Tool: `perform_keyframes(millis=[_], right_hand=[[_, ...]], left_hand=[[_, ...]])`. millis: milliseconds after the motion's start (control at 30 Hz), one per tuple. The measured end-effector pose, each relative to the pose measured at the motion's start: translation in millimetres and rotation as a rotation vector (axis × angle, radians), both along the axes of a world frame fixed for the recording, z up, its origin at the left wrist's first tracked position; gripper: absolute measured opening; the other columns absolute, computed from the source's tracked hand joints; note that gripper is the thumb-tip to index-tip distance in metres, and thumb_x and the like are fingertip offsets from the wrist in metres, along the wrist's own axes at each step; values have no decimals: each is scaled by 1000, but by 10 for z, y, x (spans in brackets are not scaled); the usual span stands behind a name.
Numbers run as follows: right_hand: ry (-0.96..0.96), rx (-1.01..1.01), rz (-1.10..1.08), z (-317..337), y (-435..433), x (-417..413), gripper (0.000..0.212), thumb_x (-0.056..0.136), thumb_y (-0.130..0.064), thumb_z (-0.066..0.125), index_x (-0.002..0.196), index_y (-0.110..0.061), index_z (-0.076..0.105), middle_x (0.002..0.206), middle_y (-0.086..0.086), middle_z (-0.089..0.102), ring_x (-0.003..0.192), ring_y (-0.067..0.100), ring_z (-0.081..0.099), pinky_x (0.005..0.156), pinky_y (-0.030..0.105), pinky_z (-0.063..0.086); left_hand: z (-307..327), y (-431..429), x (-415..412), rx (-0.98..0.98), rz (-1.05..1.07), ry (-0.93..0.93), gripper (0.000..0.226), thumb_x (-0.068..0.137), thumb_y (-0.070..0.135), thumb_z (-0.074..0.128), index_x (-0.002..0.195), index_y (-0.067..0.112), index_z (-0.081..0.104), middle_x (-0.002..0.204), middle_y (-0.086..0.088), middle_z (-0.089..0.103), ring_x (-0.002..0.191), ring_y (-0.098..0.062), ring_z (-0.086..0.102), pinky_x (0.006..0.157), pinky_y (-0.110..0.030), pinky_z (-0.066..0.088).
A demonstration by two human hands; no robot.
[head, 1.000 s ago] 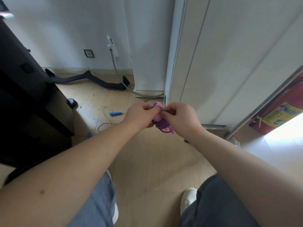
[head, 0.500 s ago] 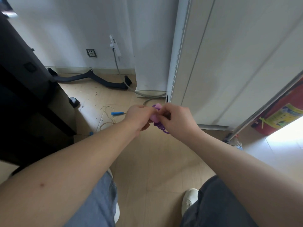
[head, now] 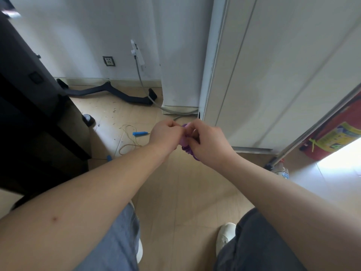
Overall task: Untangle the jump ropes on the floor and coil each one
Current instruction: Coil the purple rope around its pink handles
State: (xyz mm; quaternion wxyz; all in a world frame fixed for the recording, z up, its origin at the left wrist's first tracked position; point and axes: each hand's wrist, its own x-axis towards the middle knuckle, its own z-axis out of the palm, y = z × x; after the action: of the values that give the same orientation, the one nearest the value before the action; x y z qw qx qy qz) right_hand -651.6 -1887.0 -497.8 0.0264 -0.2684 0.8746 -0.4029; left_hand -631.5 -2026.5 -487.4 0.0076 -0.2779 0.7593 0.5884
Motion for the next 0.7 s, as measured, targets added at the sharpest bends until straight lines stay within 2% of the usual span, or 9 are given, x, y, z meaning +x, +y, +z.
perform_keyframes(millis=[100,167,233,333,400,467,567,633,700], right_hand=[[18,27,2,3,2,-19,20,86,-6,54,93,-24,51,70,-11,72,66,-1,63,64,24,51],[17,25,-17,33,20,-34,19,88,-6,53,95,-23,49,70,-9,72,62,-2,61,54,18,44],[-87,-6,-67,75,56,-68,15,91,-9,54,99,-21,51,71,-7,71,55,0,60,47,19,43],[-256,19,-109,92,139,-169,19,89,-16,63,106,-21,55,79,-2,72,68,14,65,63,32,54],[-388,-45,-112,90,186,-225,25,86,-15,68,108,-20,56,82,3,73,65,19,63,64,35,55],[-535,-165,-109,101,229,-260,28,86,-11,70,110,-17,57,80,6,72,62,19,60,58,33,53],[-716,-306,-65,105,310,-298,29,87,-4,71,112,-12,60,72,5,68,67,24,56,57,33,49],[-794,-336,-19,92,376,-315,29,88,0,69,115,-9,60,68,4,65,63,22,54,52,30,46],[-836,-312,34,87,434,-305,33,89,2,67,119,-9,60,65,2,63,58,16,53,50,27,44]], left_hand=[[22,-14,0,-20,-54,-1,16,65,15,64,80,18,67,71,-6,73,83,-26,70,68,-35,52],[53,-25,0,10,-132,-17,15,74,13,64,88,17,66,74,-4,73,83,-20,71,65,-31,49],[64,-38,-8,16,-204,-15,9,86,19,60,94,18,65,83,-4,74,85,-18,72,65,-31,49],[39,-58,-7,-16,-272,-15,16,96,22,50,99,18,66,94,-6,72,85,-18,72,66,-30,51],[35,-86,-6,-15,-304,-10,19,96,15,48,100,18,67,95,-7,72,84,-20,71,66,-30,52],[57,-134,-13,24,-318,0,24,97,8,46,98,16,68,91,-7,72,79,-19,70,65,-30,54],[106,-206,-6,85,-343,14,22,100,2,49,97,12,68,83,-8,73,68,-18,68,60,-26,57],[113,-226,19,127,-407,-1,12,99,4,57,103,8,67,87,-10,75,74,-20,71,65,-25,59],[105,-224,53,171,-473,-21,14,95,5,64,109,2,65,97,-13,76,84,-22,74,72,-26,60]])
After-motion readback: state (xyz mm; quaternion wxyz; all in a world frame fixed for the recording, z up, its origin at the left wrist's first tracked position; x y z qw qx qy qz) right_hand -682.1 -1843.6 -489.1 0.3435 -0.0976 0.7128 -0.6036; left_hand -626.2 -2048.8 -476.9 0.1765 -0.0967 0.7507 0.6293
